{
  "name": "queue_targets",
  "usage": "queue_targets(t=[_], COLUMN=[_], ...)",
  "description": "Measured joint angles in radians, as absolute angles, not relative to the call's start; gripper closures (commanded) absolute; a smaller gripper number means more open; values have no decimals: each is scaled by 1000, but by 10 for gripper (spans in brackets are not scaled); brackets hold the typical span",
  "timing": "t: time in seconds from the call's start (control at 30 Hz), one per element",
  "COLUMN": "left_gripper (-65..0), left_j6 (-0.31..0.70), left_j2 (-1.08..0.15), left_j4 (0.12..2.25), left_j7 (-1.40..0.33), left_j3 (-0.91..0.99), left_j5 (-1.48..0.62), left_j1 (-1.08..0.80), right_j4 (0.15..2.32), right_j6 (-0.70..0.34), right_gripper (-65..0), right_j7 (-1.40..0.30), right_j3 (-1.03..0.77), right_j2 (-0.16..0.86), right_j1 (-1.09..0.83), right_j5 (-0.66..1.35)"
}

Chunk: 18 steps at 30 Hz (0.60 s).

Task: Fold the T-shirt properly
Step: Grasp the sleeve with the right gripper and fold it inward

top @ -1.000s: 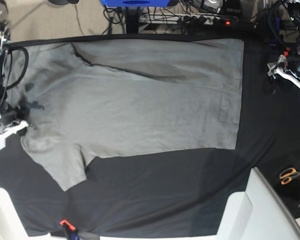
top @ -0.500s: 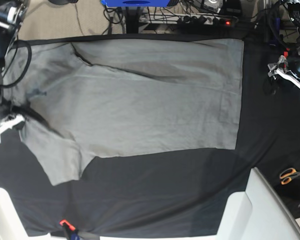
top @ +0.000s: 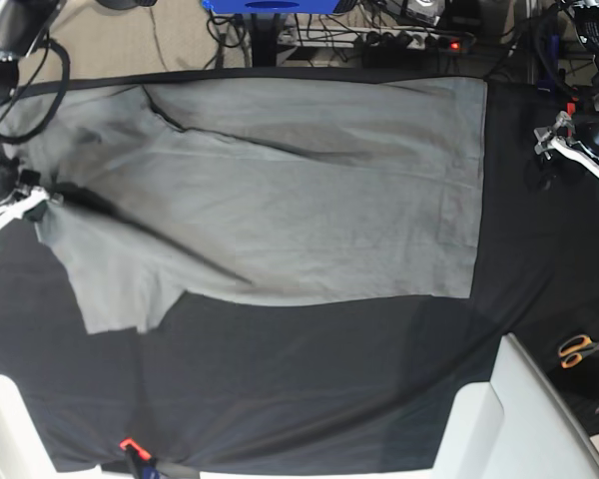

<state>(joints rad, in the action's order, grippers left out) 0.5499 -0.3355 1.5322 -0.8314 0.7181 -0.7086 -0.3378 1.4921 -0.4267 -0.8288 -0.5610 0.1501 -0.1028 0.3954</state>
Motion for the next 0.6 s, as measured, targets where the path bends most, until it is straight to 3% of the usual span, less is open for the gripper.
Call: queue_targets(t=[0.13,0.2,0.3,0.37,0.47,0.6], left_gripper=[-456,-456,-456,-456,-456,-456], left_j6=[550,550,550,550,550,550], left_j2=[-336,-335,-336,-336,-336,-336], left_j4=[1532,1532,1532,1532,1532,1532], left_j7=[-831,-831,-831,-831,-831,-829], left_j3=[718,718,718,718,718,718], left_j5=[-709,-709,-708,-709,-709,-709], left_j1=[-338,-338,-338,-338,-338,-337], right_j4=[1514,1514,1528,1537,1500,1267], right_j6=[-427,-427,-427,-427,-429,-440], right_gripper=[-29,-122,-335,-434,-446,-446], right_j7=[-857,-886,-903,-900,-849,-784], right_j3=[-561,-561,-561,-561,-556,-545], right_j2=[146,143,142,143,147,181], right_j1=[-117,-117,-111,-90,-23,123], right_j5=[404,403,396,400,395,376])
